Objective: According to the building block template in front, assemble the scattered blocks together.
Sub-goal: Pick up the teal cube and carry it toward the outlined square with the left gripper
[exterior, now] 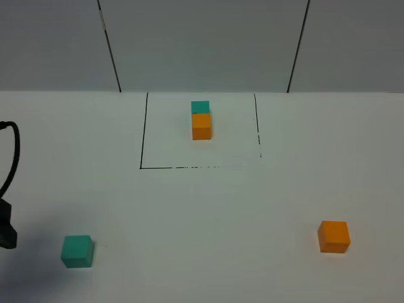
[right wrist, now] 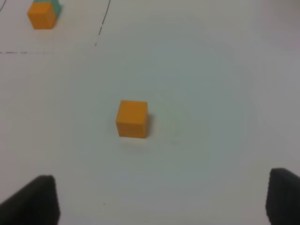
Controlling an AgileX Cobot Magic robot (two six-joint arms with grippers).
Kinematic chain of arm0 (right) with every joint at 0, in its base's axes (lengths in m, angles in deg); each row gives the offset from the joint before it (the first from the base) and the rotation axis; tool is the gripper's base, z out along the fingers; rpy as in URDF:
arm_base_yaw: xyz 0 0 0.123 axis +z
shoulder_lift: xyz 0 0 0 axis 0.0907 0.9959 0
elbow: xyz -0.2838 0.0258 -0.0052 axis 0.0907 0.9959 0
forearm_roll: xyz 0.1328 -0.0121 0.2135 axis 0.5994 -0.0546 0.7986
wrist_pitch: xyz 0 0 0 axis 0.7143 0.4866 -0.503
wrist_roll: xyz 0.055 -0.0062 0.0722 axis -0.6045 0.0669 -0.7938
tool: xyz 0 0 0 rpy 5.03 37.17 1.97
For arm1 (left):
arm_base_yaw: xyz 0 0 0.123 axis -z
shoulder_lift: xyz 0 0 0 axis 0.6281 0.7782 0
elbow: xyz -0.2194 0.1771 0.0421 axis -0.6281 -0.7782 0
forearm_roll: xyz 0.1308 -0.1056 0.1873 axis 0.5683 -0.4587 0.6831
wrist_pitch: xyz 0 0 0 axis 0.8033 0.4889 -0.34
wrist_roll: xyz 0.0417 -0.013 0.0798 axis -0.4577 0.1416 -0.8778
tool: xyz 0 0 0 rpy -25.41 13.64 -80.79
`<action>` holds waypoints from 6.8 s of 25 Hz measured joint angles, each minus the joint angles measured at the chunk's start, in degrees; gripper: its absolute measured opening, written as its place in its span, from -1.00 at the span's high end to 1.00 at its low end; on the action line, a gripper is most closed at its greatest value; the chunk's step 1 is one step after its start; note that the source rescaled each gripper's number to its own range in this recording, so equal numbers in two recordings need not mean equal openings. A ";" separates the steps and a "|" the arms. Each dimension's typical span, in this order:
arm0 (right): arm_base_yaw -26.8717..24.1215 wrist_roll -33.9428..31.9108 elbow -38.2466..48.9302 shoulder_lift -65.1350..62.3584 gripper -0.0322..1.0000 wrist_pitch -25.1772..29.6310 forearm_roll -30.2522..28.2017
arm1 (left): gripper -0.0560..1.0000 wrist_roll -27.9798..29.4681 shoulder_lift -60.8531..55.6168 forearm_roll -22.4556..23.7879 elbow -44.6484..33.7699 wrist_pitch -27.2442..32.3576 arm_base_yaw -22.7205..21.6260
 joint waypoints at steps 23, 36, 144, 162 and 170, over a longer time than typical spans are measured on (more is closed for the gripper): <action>0.00 0.00 0.00 0.00 -0.53 0.00 0.00 | -0.39 -0.08 20.59 2.45 0.00 -19.39 15.26; 0.00 0.00 0.00 0.00 -0.53 0.00 0.00 | -0.40 7.29 27.48 4.37 0.00 -19.00 16.00; 0.00 0.00 0.00 0.00 -0.53 0.00 0.00 | 0.89 5.02 37.66 13.41 -2.72 -35.03 16.00; 0.00 0.00 0.00 0.00 -0.53 0.00 0.00 | 0.89 -33.98 31.08 16.15 6.42 -28.75 16.00; 0.00 0.00 0.00 0.00 -0.53 0.00 0.00 | 0.89 -47.36 33.08 12.58 22.09 -15.95 16.00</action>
